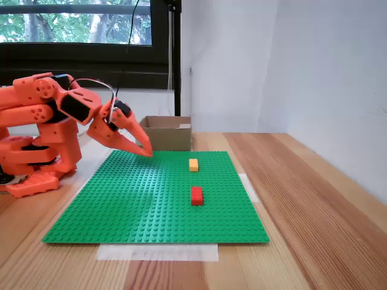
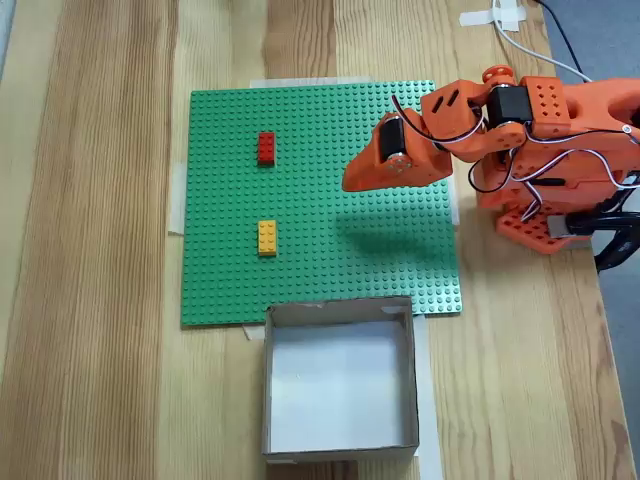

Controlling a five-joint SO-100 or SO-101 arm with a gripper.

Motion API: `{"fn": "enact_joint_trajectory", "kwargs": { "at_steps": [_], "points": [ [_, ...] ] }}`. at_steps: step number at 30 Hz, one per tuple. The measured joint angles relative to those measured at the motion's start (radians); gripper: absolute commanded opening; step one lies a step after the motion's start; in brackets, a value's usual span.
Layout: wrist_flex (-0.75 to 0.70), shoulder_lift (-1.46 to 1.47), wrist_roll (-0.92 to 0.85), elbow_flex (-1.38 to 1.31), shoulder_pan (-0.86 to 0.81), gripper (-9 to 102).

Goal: Pick the yellow lego block and put it in the box.

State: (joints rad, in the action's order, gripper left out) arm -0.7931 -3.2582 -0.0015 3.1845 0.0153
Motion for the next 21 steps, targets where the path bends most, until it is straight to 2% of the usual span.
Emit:
{"fn": "enact_joint_trajectory", "kwargs": {
  "at_steps": [11, 21],
  "points": [
    [-0.097, 0.101, 0.020, -0.089, -0.002, -1],
    [-0.146, 0.347, 0.066, -0.333, 0.008, 0]
  ]
}}
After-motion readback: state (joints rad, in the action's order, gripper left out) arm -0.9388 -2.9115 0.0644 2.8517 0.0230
